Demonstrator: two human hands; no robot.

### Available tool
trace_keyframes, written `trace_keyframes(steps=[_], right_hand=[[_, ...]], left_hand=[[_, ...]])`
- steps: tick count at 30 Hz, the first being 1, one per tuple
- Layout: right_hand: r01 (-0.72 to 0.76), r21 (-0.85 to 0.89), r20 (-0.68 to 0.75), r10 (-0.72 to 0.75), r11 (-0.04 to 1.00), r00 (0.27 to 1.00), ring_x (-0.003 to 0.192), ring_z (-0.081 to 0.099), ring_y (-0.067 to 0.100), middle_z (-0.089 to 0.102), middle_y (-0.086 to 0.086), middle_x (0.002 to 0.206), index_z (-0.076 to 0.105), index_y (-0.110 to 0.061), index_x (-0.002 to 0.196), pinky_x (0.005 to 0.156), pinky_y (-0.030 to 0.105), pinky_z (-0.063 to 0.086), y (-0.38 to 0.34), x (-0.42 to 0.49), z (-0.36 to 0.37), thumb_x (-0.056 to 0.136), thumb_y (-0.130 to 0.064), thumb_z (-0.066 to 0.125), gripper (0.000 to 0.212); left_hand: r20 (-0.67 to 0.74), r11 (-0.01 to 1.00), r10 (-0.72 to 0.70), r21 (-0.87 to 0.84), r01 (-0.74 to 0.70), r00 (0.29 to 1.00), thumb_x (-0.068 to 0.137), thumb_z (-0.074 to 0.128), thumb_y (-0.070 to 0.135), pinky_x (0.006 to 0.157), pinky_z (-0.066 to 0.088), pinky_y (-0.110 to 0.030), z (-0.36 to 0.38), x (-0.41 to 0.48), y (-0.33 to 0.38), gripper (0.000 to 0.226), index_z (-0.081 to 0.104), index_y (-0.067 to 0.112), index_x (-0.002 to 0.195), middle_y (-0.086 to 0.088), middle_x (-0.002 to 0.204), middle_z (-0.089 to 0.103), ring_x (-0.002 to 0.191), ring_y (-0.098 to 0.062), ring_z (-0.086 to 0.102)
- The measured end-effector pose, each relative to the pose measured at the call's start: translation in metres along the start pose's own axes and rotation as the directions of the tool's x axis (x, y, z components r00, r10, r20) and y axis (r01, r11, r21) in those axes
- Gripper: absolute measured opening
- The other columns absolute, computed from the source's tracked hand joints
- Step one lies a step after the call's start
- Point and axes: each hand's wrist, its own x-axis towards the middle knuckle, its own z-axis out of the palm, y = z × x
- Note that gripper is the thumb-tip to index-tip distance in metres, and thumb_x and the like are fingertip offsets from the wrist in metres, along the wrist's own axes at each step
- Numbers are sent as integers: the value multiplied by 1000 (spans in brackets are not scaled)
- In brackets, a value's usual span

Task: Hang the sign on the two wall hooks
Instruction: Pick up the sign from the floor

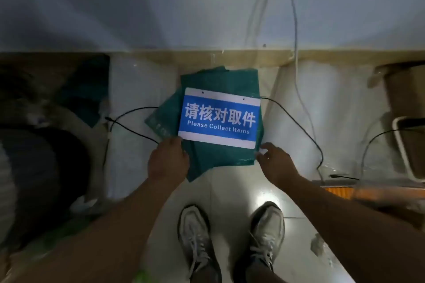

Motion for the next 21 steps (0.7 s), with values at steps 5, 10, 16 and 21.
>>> trace_keyframes(steps=[5, 10, 16, 21], right_hand=[[-74, 211, -29, 82, 975, 996, 101, 67, 30, 65, 11, 115, 54, -17, 124, 79, 40, 56, 19, 89, 53, 96, -50, 48, 44], [-164, 360, -132, 224, 918, 966, 104, 64, 30, 63, 10, 125, 49, -17, 137, 77, 37, 51, 18, 135, 75, 99, -47, 44, 49], [-217, 507, -145, 331, 834, 933, 96, 65, 25, 62, 5, 119, 45, -22, 140, 78, 42, 57, 14, 126, 74, 96, -50, 46, 52], [-231, 565, -122, 357, 792, 926, 83, 59, 17, 60, 9, 126, 35, -22, 150, 60, 30, 46, -4, 91, 31, 97, -46, 49, 59]], left_hand=[[-6, 979, -57, -199, 55, 998, 95, 52, 25, 92, 55, -49, 68, 87, -31, 50, 45, 11, 143, -16, 132, 58, 110, -32, 61], [3, 934, -144, -329, 137, 990, 95, 60, 24, 99, 49, -41, 91, 139, -32, 54, 46, 7, 144, -17, 139, 53, 120, -34, 57], [138, 725, -288, -615, 310, 948, 92, 72, 12, 88, 50, -33, 85, 134, -30, 53, 51, 6, 140, -16, 136, 59, 106, -21, 58], [79, 633, -302, -729, 262, 950, 90, 71, 0, 68, 48, -22, 42, 89, -16, 39, 56, 8, 126, -7, 120, 61, 101, -19, 58]])
